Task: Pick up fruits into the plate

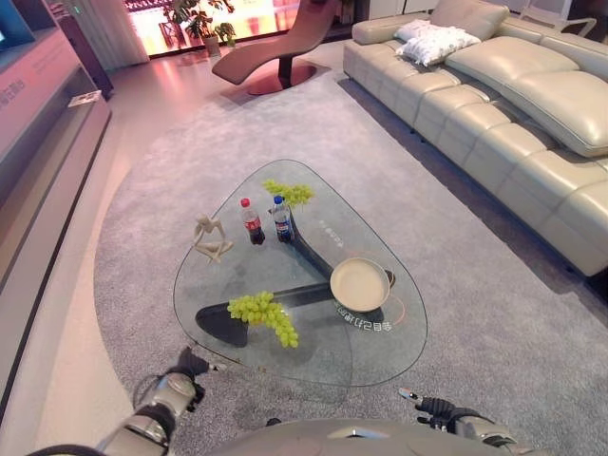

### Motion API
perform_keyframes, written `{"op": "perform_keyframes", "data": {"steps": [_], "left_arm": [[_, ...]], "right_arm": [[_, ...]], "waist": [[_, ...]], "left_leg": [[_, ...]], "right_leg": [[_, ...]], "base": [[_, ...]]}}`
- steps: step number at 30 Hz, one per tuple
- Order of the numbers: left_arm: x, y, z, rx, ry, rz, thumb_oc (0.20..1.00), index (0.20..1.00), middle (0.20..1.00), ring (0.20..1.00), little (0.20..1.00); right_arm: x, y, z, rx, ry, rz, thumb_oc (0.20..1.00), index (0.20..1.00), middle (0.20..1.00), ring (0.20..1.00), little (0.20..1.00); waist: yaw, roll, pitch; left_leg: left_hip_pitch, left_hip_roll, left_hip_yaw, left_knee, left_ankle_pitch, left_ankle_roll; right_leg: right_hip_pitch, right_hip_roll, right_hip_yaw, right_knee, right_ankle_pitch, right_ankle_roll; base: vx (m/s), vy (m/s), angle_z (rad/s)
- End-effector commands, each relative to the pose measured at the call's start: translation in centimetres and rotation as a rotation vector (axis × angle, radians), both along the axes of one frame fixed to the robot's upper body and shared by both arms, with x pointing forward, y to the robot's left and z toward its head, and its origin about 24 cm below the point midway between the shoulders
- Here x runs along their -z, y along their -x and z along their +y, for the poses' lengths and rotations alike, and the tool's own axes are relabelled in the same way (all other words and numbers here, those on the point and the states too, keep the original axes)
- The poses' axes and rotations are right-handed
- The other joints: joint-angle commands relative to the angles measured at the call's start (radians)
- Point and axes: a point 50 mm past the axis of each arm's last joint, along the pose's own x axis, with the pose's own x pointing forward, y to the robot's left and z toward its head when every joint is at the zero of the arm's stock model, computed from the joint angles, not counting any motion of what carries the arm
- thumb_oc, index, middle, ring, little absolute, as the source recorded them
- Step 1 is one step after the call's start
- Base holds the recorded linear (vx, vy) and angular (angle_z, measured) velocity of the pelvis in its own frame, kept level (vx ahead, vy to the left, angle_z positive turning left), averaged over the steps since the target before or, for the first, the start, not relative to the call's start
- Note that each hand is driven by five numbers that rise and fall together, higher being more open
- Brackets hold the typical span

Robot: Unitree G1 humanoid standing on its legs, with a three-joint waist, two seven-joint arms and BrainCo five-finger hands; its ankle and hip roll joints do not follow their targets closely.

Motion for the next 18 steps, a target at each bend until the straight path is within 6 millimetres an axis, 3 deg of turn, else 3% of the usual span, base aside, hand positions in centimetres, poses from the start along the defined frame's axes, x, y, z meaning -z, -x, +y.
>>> {"op": "perform_keyframes", "data": {"steps": [1, 8, 12, 13, 18], "left_arm": [[-5.2, -6.7, 0.9, 0.163, -0.150, -0.224, 1.000, 1.000, 1.000, 1.000, 1.000], [-11.8, -12.4, 1.3, 0.388, -0.393, -0.391, 1.000, 1.000, 1.000, 1.000, 1.000], [-13.6, -13.9, 0.7, 0.453, -0.472, -0.426, 1.000, 1.000, 1.000, 1.000, 1.000], [-15.1, -15.0, 0.4, 0.505, -0.532, -0.445, 1.000, 1.000, 1.000, 1.000, 1.000], [-17.4, -16.5, 0.2, 0.552, -0.624, -0.459, 1.000, 1.000, 1.000, 1.000, 1.000]], "right_arm": [[-1.3, -5.1, 1.1, -0.050, -0.041, -0.131, 1.000, 1.000, 1.000, 1.000, 1.000], [-3.3, -9.1, 0.8, -0.032, -0.053, -0.306, 1.000, 1.000, 1.000, 1.000, 1.000], [-3.9, -10.3, 1.4, -0.008, -0.051, -0.373, 1.000, 1.000, 1.000, 1.000, 1.000], [-4.4, -11.4, 1.7, 0.025, -0.054, -0.421, 1.000, 1.000, 1.000, 1.000, 1.000], [-6.1, -13.9, 1.7, 0.099, -0.068, -0.525, 1.000, 1.000, 1.000, 1.000, 1.000]], "waist": [[-0.007, -0.023, 0.121], [-0.042, -0.029, 0.246], [-0.058, -0.026, 0.292], [-0.070, -0.028, 0.325], [-0.085, -0.032, 0.383]], "left_leg": [[-0.002, -0.018, 0.045, 0.008, -0.053, 0.014], [-0.104, -0.019, 0.057, 0.020, -0.029, 0.015], [-0.138, -0.026, 0.054, 0.030, -0.020, 0.015], [-0.160, -0.027, 0.056, 0.035, -0.016, 0.013], [-0.218, -0.032, 0.056, 0.044, -0.005, 0.006]], "right_leg": [[-0.066, 0.004, 0.060, 0.040, 0.040, 0.001], [-0.187, 0.023, 0.109, 0.078, 0.048, -0.015], [-0.225, 0.023, 0.114, 0.091, 0.052, -0.020], [-0.248, 0.024, 0.119, 0.093, 0.057, -0.021], [-0.318, 0.028, 0.121, 0.103, 0.076, -0.020]], "base": [[-0.18, -0.007, -0.31], [-0.17, 0.005, -0.13], [-0.10, 0.032, -0.05], [-0.08, 0.020, -0.06], [-0.09, 0.016, -0.03]]}}
